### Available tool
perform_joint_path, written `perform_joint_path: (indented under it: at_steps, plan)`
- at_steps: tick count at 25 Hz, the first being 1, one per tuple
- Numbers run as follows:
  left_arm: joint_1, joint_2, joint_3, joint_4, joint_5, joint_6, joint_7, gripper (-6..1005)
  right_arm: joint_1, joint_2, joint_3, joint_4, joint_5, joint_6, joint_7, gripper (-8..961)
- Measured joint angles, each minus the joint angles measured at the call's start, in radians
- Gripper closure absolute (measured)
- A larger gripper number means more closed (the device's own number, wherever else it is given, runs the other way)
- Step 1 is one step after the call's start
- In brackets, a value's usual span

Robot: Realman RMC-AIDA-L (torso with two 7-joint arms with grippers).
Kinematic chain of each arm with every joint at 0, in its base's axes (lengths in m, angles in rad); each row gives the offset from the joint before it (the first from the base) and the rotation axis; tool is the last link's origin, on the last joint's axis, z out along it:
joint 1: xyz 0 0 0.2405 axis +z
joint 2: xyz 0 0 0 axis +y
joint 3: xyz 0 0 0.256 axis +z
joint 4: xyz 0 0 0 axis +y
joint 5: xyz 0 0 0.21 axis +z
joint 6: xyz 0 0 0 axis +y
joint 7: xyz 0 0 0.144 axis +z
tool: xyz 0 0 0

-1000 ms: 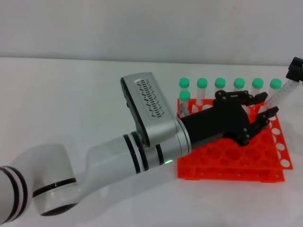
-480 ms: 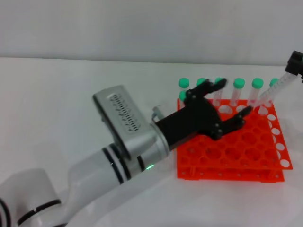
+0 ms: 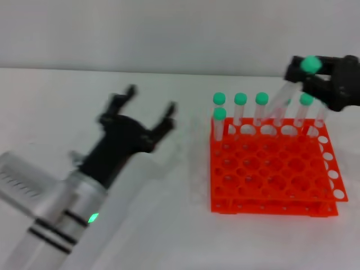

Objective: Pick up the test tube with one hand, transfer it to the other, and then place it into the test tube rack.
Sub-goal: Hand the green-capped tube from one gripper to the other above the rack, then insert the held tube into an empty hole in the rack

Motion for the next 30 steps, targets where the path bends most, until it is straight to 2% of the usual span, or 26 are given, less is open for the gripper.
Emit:
perform_joint_path:
  at_steps: [4, 9, 14, 30]
  plan:
    - [0.063, 0.001, -0.021, -0.033, -0.115, 0.097, 0.0, 116, 0.051, 0.022, -0.105, -0.013, -0.011, -0.113, 0.0, 736]
    - [0.095, 0.003, -0.025, -0.098, -0.291, 0.144, -0.008, 116, 0.068, 0.03, -0.17, -0.014, -0.011, -0.201, -0.008, 734]
    - [0.1, 0.005, -0.027, -0.137, -0.387, 0.155, -0.011, 116, 0.068, 0.032, -0.224, -0.008, -0.011, -0.299, -0.014, 733]
    - [0.094, 0.005, -0.028, -0.14, -0.396, 0.122, -0.015, 115, 0.069, 0.044, -0.359, 0.003, 0.015, -0.445, -0.027, 728]
